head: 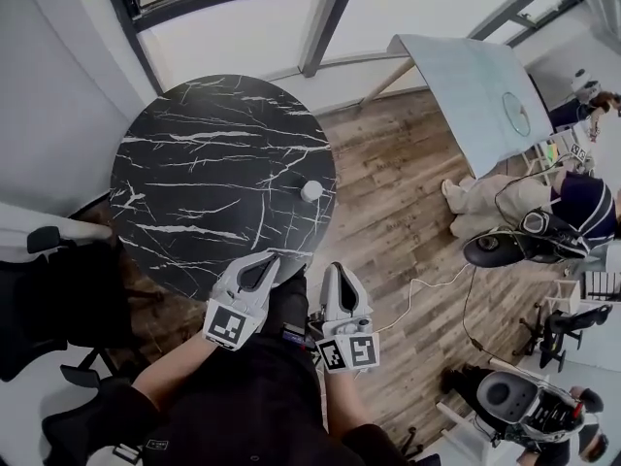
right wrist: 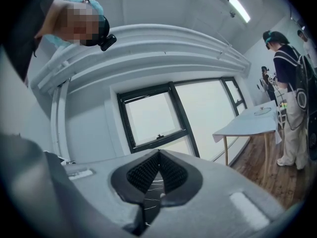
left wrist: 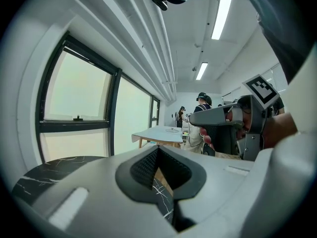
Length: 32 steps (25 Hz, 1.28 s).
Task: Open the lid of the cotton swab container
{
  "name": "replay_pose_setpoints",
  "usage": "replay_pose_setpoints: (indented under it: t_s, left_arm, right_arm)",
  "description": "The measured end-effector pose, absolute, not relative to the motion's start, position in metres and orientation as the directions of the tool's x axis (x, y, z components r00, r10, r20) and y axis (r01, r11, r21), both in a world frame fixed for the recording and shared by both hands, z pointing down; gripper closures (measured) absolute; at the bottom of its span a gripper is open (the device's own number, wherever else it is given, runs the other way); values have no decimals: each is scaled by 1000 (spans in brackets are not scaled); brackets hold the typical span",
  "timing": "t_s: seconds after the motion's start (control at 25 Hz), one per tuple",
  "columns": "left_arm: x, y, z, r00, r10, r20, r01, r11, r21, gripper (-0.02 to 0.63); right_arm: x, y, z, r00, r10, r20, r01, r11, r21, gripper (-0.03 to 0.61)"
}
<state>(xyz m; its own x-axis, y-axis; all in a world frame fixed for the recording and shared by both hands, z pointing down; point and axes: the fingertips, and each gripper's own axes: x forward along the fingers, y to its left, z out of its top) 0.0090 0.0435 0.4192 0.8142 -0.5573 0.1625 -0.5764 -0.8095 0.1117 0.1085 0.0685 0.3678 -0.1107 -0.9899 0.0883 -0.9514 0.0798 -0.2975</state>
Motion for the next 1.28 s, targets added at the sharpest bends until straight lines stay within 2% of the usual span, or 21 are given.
replay_pose_setpoints:
  t_s: [0.72, 0.96, 1.28]
  left_arm:
    - [61, 5, 465, 769, -590, 244, -617, -786, 42, 613]
    - [82, -7, 488, 771, -567, 290, -596, -803, 14, 613]
    - [100, -24, 529, 751, -559, 351, -610, -791, 44, 612]
  right_arm:
    - [153, 24, 412, -192, -968, 159, -937, 133, -324, 580]
    - [167, -1, 427, -220, -959, 182, -930, 149, -337, 580]
    - [188, -22, 461, -226, -946, 231, -924, 133, -358, 580]
